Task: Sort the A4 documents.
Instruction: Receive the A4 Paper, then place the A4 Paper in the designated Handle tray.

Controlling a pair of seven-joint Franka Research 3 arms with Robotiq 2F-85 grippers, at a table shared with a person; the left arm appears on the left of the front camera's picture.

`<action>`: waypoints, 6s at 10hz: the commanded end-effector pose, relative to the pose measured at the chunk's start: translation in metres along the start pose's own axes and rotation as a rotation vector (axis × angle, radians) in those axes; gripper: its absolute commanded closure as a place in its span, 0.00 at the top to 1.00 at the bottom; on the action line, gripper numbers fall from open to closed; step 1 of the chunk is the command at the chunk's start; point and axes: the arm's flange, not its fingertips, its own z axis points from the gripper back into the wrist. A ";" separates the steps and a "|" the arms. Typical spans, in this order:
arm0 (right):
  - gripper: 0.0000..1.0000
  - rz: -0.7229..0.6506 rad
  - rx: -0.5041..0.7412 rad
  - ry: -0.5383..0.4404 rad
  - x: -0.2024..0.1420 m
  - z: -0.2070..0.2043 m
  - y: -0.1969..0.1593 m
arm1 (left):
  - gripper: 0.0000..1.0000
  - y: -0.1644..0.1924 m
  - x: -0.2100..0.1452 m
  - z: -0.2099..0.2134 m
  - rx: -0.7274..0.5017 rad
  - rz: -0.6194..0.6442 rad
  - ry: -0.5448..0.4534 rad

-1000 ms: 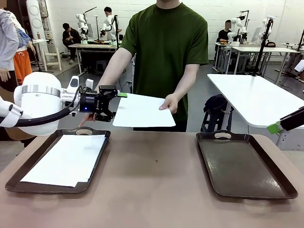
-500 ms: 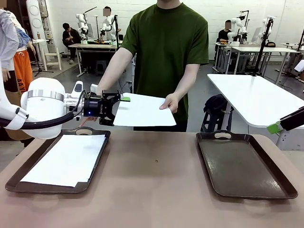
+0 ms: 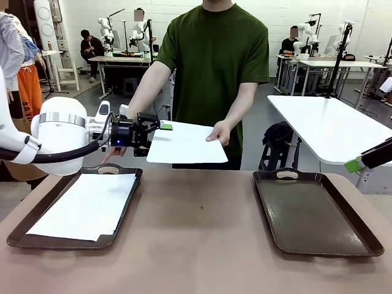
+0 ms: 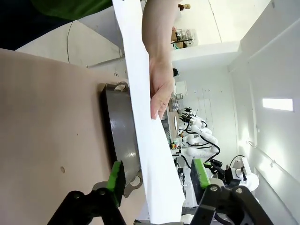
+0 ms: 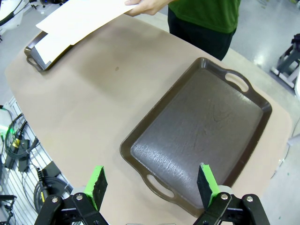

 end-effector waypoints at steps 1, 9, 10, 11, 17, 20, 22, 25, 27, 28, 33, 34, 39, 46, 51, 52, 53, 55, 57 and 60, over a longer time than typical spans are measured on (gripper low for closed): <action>1.00 -0.001 0.019 -0.008 0.000 -0.002 -0.001 | 0.41 0.006 -0.001 -0.008 -0.025 0.008 0.031; 1.00 -0.001 0.019 -0.008 0.000 -0.002 -0.001 | 0.00 0.002 -0.001 -0.010 -0.034 -0.020 0.063; 1.00 -0.001 0.019 -0.008 0.000 -0.002 -0.001 | 0.00 0.002 0.000 -0.009 -0.032 -0.021 0.069; 1.00 -0.001 0.019 -0.008 0.000 -0.002 -0.001 | 0.00 0.002 -0.001 -0.008 -0.028 -0.021 0.071; 1.00 -0.001 0.019 -0.008 0.000 -0.002 -0.001 | 0.00 0.002 -0.002 -0.008 -0.024 -0.004 0.053; 1.00 -0.001 0.019 -0.008 0.000 -0.002 -0.001 | 0.00 0.002 -0.002 -0.008 -0.024 -0.004 0.053; 1.00 -0.001 0.019 -0.008 0.000 -0.002 -0.001 | 0.00 0.002 -0.002 -0.008 -0.024 -0.004 0.053; 1.00 -0.001 0.019 -0.008 0.000 -0.002 -0.001 | 0.00 0.002 -0.002 -0.008 -0.024 -0.004 0.053; 1.00 -0.001 0.019 -0.008 0.000 -0.002 -0.001 | 0.01 0.003 -0.002 -0.008 -0.021 -0.005 0.054; 1.00 -0.001 0.019 -0.008 0.000 -0.002 -0.001 | 0.01 -0.009 -0.011 0.003 -0.011 -0.041 0.156; 1.00 -0.001 0.019 -0.008 0.000 -0.002 -0.001 | 0.01 -0.037 -0.003 0.089 0.056 -0.080 0.267; 1.00 -0.001 0.019 -0.008 0.000 -0.002 -0.001 | 0.01 -0.035 -0.009 0.102 0.080 -0.053 0.266; 1.00 -0.001 0.019 -0.008 0.000 -0.002 -0.001 | 0.01 0.011 -0.028 0.151 0.165 0.046 0.251; 1.00 -0.001 0.019 -0.008 0.000 -0.002 -0.001 | 0.01 0.092 -0.039 0.185 0.345 -0.106 0.318; 1.00 -0.001 0.019 -0.008 0.000 -0.002 -0.001 | 0.01 0.121 -0.010 0.209 0.573 -0.229 0.301; 1.00 -0.001 0.019 -0.008 0.000 -0.002 -0.001 | 0.01 0.124 -0.001 0.212 0.593 -0.249 0.306; 1.00 -0.001 0.019 -0.008 0.000 -0.002 -0.001 | 0.01 0.128 0.007 0.215 0.610 -0.261 0.315; 1.00 -0.001 0.019 -0.008 0.000 -0.002 -0.001 | 0.01 0.139 0.016 0.215 0.648 -0.278 0.288; 1.00 -0.001 0.019 -0.008 0.000 -0.002 -0.001 | 0.01 0.140 0.021 0.218 0.670 -0.290 0.269; 1.00 -0.001 0.019 -0.008 0.000 -0.002 -0.001 | 0.11 0.133 0.026 0.225 0.705 -0.279 0.263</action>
